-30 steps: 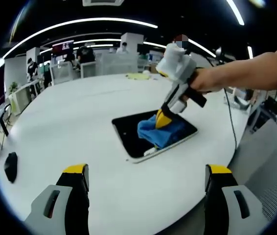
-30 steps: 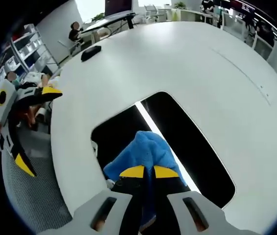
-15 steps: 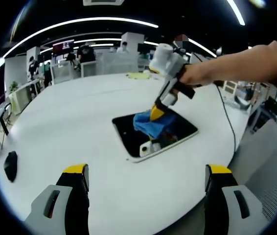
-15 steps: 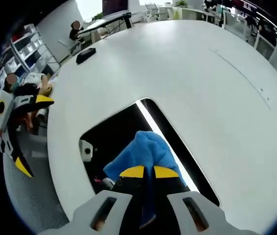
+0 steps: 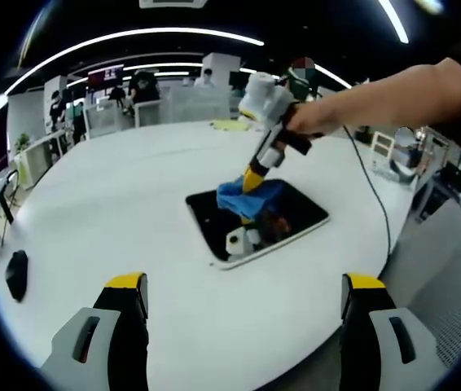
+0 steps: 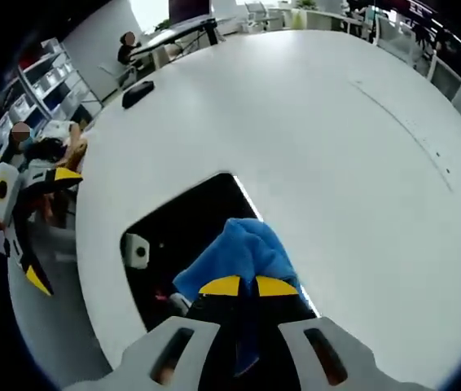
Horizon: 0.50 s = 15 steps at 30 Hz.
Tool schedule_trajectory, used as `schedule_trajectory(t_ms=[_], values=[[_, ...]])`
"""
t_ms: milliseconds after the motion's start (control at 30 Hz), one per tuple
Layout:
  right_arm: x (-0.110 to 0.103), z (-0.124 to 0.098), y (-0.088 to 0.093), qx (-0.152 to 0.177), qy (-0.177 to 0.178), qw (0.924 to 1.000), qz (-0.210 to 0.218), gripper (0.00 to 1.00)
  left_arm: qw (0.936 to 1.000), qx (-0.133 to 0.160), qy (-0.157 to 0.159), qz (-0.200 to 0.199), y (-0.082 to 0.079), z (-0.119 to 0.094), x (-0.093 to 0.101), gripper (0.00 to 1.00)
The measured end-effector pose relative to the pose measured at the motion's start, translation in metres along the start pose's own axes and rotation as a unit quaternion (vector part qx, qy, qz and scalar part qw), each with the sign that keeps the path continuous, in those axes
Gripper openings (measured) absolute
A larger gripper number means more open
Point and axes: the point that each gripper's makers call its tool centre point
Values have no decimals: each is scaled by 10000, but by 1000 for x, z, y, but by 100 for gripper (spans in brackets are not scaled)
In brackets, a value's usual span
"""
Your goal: Wipe the mirror surface with the cleaning cloth until all visible marks leave the cleaned area.
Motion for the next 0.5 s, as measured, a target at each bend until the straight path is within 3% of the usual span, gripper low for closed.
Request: schedule_trajectory(t_ms=[500], values=[[12,3,-4,27,37,10000,-8,0,10000,-13,-2,-21,0,0,0,99]])
Point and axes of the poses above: the point that each gripper's makers call its tool centre point, and the gripper's own axes: z roughly forward along the fingers, x roughly to its right, y roughly out of its underside, and after that the axes turned 9 degrees about -x, right-handed
